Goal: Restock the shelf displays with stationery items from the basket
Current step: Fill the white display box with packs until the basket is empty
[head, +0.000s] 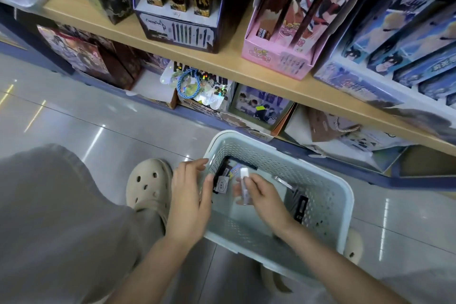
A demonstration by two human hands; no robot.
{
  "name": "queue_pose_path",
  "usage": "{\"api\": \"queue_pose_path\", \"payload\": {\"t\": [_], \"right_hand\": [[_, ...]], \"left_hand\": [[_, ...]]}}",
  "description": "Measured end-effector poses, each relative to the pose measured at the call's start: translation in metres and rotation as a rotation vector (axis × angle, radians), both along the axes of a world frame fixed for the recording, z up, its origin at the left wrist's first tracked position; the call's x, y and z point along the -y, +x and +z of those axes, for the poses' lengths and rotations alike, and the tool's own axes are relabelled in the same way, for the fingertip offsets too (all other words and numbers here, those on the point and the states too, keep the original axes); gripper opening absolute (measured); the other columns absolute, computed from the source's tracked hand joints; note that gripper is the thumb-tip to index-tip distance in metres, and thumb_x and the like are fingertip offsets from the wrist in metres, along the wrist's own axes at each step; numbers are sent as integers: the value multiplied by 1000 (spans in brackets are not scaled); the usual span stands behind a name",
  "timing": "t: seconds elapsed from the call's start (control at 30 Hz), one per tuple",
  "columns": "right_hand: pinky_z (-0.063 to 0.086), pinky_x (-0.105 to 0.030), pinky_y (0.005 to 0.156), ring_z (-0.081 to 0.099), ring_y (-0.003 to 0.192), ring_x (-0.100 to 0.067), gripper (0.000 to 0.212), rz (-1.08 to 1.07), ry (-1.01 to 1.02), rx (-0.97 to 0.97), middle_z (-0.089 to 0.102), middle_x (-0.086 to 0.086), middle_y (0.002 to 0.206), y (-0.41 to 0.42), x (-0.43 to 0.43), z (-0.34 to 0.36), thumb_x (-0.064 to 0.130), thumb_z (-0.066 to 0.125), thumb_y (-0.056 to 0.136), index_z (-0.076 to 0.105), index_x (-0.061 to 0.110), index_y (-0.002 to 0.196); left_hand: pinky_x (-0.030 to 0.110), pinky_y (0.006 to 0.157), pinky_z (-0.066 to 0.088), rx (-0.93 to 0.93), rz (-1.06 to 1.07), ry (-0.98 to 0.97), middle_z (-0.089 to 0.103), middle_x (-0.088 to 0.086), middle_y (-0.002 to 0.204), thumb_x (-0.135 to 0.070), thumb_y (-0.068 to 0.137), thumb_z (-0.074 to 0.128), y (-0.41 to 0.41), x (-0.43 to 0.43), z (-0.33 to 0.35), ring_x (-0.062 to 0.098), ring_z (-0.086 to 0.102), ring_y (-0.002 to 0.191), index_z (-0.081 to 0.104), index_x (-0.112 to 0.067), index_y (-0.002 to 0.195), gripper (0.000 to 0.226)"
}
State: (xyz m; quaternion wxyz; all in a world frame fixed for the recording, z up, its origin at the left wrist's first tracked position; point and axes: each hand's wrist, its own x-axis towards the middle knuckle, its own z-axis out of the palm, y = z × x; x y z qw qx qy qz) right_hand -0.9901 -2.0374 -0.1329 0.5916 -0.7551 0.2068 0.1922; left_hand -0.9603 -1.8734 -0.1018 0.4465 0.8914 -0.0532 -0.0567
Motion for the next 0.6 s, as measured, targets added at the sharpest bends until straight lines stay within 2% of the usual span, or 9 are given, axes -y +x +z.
{"api": "queue_pose_path", "payload": {"t": [0.07, 0.17, 0.27, 0.33, 0.4, 0.47, 0.5, 0.53, 0.6], "right_hand": [[49, -21, 78, 62, 78, -2, 16, -94, 116, 73, 68, 9, 82, 11, -26, 17, 13, 51, 96, 66, 20, 93], [53, -23, 79, 68, 87, -12, 20, -242, 256, 134, 74, 0, 90, 20, -55, 39, 3, 56, 92, 70, 16, 97], [52, -25, 85, 67, 95, -11, 27, -248, 230, 232, 72, 2, 100, 21, -69, 44, 0, 53, 93, 71, 19, 101], [48, -20, 89, 62, 101, -7, 27, -236, 134, 273, 66, 3, 108, 22, -65, 37, 4, 53, 94, 69, 23, 104], [43, -12, 88, 58, 100, -6, 20, -285, 25, 202, 62, 2, 110, 24, -51, 14, 9, 52, 96, 64, 20, 109], [40, -14, 88, 54, 98, -8, 19, -282, -66, 4, 58, 2, 112, 26, -33, -20, 14, 51, 97, 57, 13, 114], [39, -16, 85, 51, 94, -8, 14, -261, -80, -118, 54, 3, 106, 26, -25, -38, 15, 52, 97, 56, 13, 110], [38, -16, 76, 47, 87, -9, 2, -239, -70, -234, 49, 6, 95, 27, -21, -52, 16, 53, 96, 53, 17, 98], [31, -17, 59, 41, 77, -13, 24, -265, -43, -319, 41, 6, 77, 29, -22, -75, 12, 56, 93, 41, 21, 76]], "left_hand": [[7, 89, 32, -123, 44, -114, 47, -17, 104, -43, 95, 39, 3, 10, 11, -5, 45, 102, 48, -27, 113, 26], [4, 81, 37, -369, 122, -389, 57, -6, 101, -21, 100, 42, 11, 20, 18, -13, 53, 89, 55, -22, 104, 13], [7, 70, 45, -450, 240, -537, 65, -5, 86, -12, 100, 39, 17, 21, 22, -7, 61, 75, 59, -18, 99, 21], [15, 66, 51, -449, 331, -589, 67, -2, 82, -13, 101, 36, 22, 15, 21, 2, 65, 71, 59, -14, 95, 23], [22, 70, 54, -385, 377, -530, 66, 1, 89, -16, 102, 34, 30, 5, 16, 10, 65, 75, 57, -15, 94, 25], [22, 82, 49, -340, 375, -383, 63, -7, 94, -18, 102, 35, 36, -4, 10, 11, 61, 87, 58, -19, 94, 24], [16, 85, 42, -340, 358, -312, 61, -14, 95, -19, 102, 37, 37, -8, 9, 9, 57, 93, 58, -20, 96, 23], [12, 84, 38, -360, 341, -257, 58, -19, 95, -20, 102, 38, 38, -10, 8, 7, 54, 97, 59, -22, 96, 22], [14, 82, 41, -441, 291, -241, 61, -19, 92, -23, 101, 39, 37, -11, 6, 8, 58, 96, 61, -29, 91, 24]]}}
